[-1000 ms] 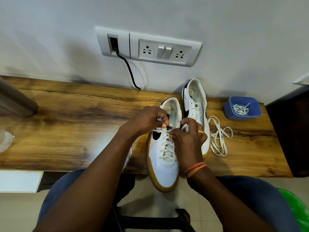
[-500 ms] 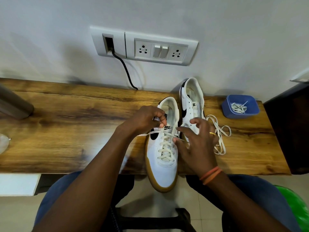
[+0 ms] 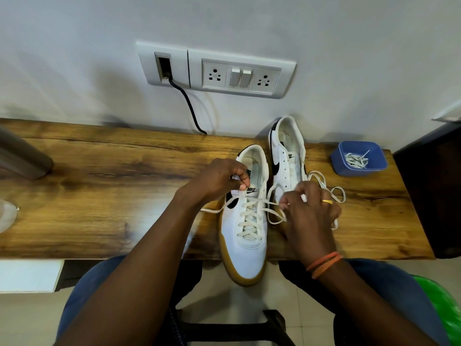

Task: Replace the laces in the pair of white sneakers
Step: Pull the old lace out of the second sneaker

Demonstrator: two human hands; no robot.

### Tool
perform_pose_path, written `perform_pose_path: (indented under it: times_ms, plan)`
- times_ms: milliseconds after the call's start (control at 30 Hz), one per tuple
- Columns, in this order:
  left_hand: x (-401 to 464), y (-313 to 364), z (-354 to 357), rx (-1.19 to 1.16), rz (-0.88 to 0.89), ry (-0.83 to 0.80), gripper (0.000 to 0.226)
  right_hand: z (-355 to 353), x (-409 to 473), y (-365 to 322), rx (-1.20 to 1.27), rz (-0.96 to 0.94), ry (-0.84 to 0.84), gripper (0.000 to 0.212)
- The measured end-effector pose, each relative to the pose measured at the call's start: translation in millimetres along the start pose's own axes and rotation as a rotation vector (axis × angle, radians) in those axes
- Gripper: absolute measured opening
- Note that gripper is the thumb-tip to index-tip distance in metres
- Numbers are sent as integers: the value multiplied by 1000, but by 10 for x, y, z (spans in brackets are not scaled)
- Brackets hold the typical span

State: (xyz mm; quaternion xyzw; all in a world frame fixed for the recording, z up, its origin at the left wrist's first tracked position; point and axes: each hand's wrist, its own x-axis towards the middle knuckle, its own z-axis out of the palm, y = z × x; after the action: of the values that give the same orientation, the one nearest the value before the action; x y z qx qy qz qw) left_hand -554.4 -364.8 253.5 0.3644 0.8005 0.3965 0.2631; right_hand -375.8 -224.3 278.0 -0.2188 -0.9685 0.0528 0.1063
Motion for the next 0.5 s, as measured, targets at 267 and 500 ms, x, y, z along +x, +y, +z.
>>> perform_pose_path:
  times_ms: [267,500]
  plan:
    - [21,-13,22,-17,-23,10,11,35,32,-137,83,-82,-19,26]
    - [25,-48,37,9,10,-11,10,220,217,-356,-27,-173,-96,26]
